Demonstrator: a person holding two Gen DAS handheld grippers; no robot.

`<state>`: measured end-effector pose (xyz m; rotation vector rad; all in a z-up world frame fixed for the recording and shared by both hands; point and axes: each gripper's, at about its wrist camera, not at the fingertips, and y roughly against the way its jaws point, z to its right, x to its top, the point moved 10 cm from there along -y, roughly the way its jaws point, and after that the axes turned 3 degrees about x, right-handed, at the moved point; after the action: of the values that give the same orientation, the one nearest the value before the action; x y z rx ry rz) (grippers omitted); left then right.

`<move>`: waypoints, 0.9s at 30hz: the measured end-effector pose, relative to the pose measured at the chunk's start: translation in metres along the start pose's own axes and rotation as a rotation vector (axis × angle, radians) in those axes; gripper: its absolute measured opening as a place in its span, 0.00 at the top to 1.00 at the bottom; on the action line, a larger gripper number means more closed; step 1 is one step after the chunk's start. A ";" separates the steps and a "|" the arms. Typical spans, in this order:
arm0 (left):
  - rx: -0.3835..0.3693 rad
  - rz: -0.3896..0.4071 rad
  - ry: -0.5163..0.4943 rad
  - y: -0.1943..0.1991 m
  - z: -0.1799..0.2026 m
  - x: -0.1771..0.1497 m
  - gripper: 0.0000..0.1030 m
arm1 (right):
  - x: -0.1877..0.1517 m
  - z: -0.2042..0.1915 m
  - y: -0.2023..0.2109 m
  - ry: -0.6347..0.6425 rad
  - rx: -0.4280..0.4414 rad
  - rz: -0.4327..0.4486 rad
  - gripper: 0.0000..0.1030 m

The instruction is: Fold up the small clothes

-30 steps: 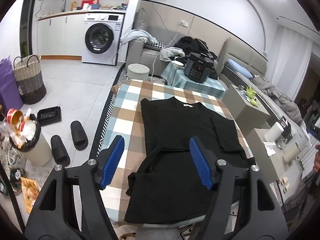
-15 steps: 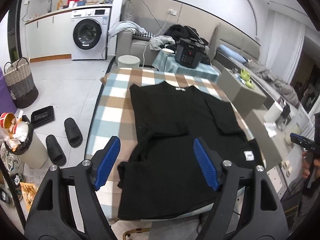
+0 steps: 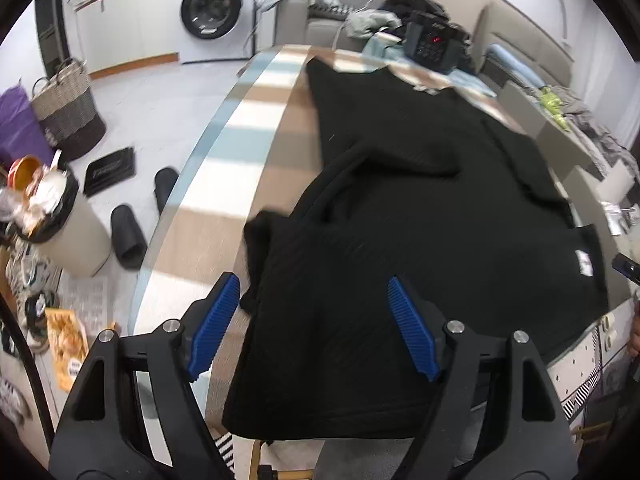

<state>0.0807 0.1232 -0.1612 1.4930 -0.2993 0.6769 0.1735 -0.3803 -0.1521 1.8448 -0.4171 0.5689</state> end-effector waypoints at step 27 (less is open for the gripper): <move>-0.096 -0.042 0.071 -0.016 -0.016 -0.013 0.80 | -0.017 0.012 -0.035 0.019 -0.002 -0.100 0.84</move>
<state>0.0767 0.1367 -0.1834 1.3771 -0.2422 0.6713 0.1810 -0.3797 -0.1923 1.8460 -0.3103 0.5172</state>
